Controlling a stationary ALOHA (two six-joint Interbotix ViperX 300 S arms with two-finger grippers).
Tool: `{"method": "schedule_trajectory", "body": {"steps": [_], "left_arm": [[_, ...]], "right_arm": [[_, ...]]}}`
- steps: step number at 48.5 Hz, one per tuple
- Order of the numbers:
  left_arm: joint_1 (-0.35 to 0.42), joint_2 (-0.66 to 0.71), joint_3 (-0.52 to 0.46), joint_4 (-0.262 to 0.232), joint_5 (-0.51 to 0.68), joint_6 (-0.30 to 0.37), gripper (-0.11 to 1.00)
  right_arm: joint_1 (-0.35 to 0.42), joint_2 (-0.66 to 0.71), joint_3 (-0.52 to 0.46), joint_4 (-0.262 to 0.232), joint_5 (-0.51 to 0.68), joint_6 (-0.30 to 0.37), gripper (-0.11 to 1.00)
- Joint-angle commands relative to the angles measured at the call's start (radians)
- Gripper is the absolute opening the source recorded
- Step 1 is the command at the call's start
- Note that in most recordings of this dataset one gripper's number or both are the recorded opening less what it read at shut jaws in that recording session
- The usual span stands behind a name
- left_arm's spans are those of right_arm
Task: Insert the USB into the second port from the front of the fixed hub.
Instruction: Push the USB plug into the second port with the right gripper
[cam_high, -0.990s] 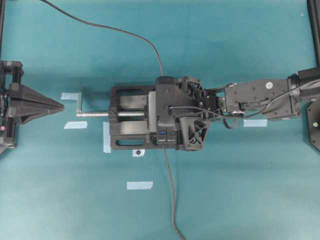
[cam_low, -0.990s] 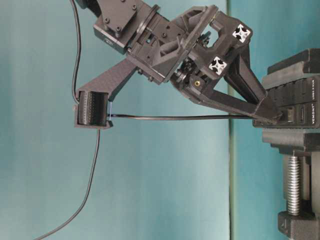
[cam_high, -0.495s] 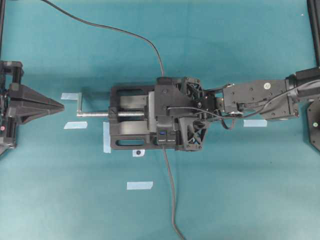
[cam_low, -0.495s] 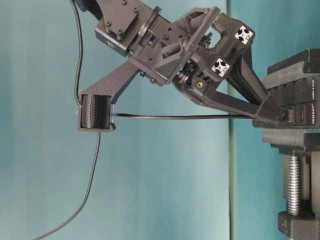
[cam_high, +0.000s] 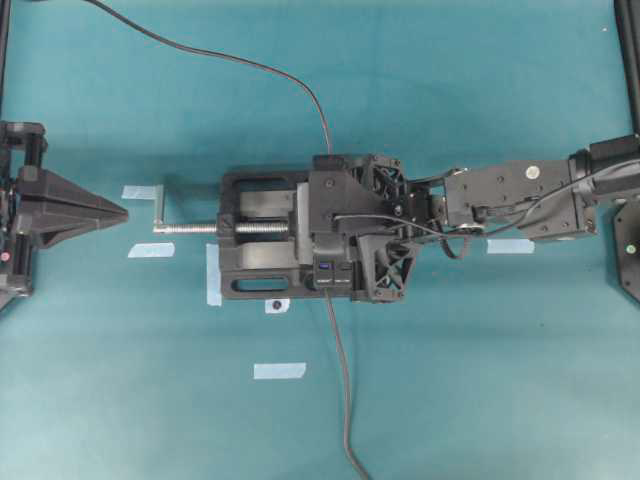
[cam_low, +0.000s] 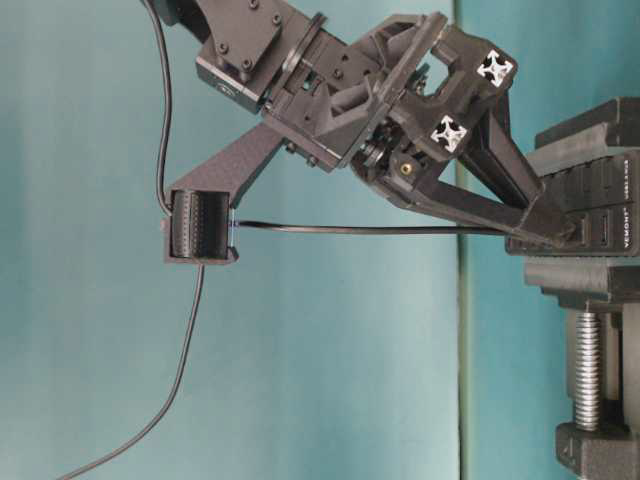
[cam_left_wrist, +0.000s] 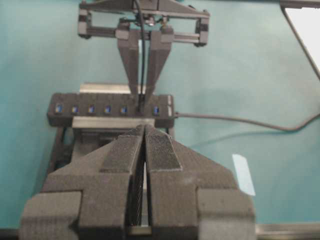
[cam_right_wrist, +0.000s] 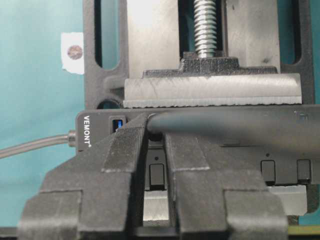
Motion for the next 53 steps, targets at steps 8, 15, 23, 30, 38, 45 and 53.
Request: {"method": "schedule_trajectory", "body": {"steps": [8, 15, 23, 30, 38, 45, 53], "left_arm": [[0.002, 0.005, -0.014, 0.000, -0.006, -0.002, 0.00], [0.002, 0.005, -0.014, 0.002, -0.006, -0.002, 0.00], [0.002, 0.005, -0.014, 0.002, -0.006, -0.002, 0.00], [0.002, 0.005, -0.014, 0.000, -0.006, -0.002, 0.00], [0.002, 0.003, -0.014, 0.000, -0.006, -0.002, 0.00], [0.002, 0.003, -0.014, 0.002, -0.006, -0.002, 0.00], [0.002, 0.003, -0.014, 0.002, -0.006, -0.002, 0.00]], "right_arm": [[0.018, 0.012, 0.003, 0.003, 0.012, -0.006, 0.08], [0.018, 0.014, 0.008, 0.005, 0.012, -0.005, 0.08], [0.018, 0.014, 0.008, 0.005, 0.012, -0.003, 0.08], [0.018, 0.009, 0.003, 0.005, 0.012, -0.003, 0.08], [0.018, 0.002, -0.002, 0.005, 0.023, -0.005, 0.08], [0.017, -0.003, -0.017, 0.005, 0.055, -0.006, 0.08], [0.014, -0.009, -0.026, 0.003, 0.055, -0.012, 0.08]]}}
